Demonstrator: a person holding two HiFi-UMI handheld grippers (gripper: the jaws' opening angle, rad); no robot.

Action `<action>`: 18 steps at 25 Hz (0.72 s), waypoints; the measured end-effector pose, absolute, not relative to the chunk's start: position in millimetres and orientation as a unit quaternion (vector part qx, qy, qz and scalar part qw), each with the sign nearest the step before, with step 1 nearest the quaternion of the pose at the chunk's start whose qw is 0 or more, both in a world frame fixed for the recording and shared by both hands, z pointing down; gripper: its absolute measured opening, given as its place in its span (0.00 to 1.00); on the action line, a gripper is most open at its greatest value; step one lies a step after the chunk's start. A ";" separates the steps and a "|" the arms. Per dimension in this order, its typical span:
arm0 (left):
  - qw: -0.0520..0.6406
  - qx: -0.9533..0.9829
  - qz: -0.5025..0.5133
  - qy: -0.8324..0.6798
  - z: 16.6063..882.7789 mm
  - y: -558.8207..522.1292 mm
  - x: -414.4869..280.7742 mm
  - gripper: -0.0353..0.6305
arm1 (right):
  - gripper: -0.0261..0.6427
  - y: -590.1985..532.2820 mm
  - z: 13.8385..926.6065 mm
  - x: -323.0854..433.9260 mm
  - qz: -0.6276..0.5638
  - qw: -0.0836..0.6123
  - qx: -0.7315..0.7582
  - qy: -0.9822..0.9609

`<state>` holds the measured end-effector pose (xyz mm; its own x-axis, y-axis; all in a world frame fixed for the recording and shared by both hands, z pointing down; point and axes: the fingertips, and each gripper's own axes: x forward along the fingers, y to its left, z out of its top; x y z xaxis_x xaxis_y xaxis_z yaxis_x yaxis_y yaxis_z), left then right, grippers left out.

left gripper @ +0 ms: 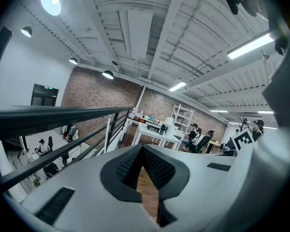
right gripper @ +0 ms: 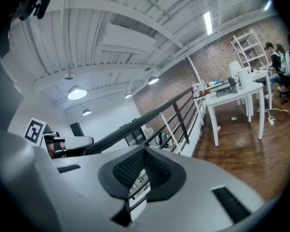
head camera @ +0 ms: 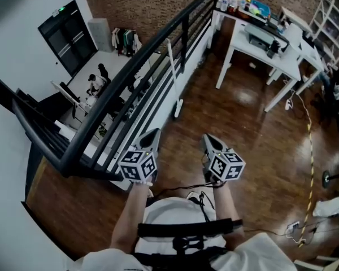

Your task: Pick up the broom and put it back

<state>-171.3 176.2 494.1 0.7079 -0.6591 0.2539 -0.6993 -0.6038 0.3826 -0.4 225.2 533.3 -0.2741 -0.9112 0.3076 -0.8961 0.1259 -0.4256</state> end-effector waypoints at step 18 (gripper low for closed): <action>0.235 0.883 0.069 -0.399 518.6 178.5 -47.5 0.03 | 0.05 247.3 575.1 150.7 -0.313 0.032 -0.606 0.731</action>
<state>-47.5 178.5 518.6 0.6716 -0.6734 0.3090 -0.7379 -0.5704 0.3608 150.7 247.3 575.1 -0.2637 -0.9054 0.3326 -0.8652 0.0696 -0.4966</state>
